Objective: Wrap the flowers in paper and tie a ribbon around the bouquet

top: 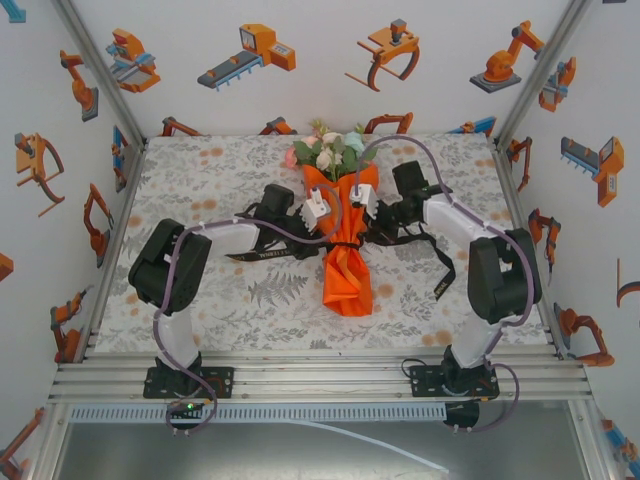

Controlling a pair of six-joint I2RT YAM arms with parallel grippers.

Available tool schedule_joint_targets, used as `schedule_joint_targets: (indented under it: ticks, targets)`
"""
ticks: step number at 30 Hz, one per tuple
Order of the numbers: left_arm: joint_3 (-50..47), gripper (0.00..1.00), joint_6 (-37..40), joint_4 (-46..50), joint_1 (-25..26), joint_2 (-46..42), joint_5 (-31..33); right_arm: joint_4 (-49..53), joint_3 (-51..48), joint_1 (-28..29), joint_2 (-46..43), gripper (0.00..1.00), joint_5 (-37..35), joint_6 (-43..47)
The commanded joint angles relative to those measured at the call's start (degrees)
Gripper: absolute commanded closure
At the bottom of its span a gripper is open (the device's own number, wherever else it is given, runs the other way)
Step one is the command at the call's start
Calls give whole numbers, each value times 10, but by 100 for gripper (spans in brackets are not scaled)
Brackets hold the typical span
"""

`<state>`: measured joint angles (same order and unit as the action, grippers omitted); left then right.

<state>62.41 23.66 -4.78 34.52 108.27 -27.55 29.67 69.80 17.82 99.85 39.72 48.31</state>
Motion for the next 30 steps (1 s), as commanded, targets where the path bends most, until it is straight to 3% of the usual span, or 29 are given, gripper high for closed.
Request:
schedule_joint_targets:
  ticks: [1,6,11,15,18,21,30]
  targets:
    - [18,61,-19,-3,4,2,-20,-61,-22,2,-40,100,22,-61]
    - [1,100,-31,12,4,-18,-11,-245,-98,-20,-86,100,44,-250]
    - [-47,100,-91,-13,1,-67,-1,-406,-204,-31,-145,100,-38,-398]
    - [-85,100,-132,-20,-4,-103,41,-463,-271,-44,-175,100,-193,-507]
    - [-77,100,-158,28,-12,-105,58,-440,-281,-65,-181,100,-274,-579]
    - [-52,100,-166,83,-18,-90,64,-415,-274,-94,-170,100,-279,-608]
    - [-70,100,-189,70,-63,-106,94,-286,-192,-166,-106,100,-359,-709]
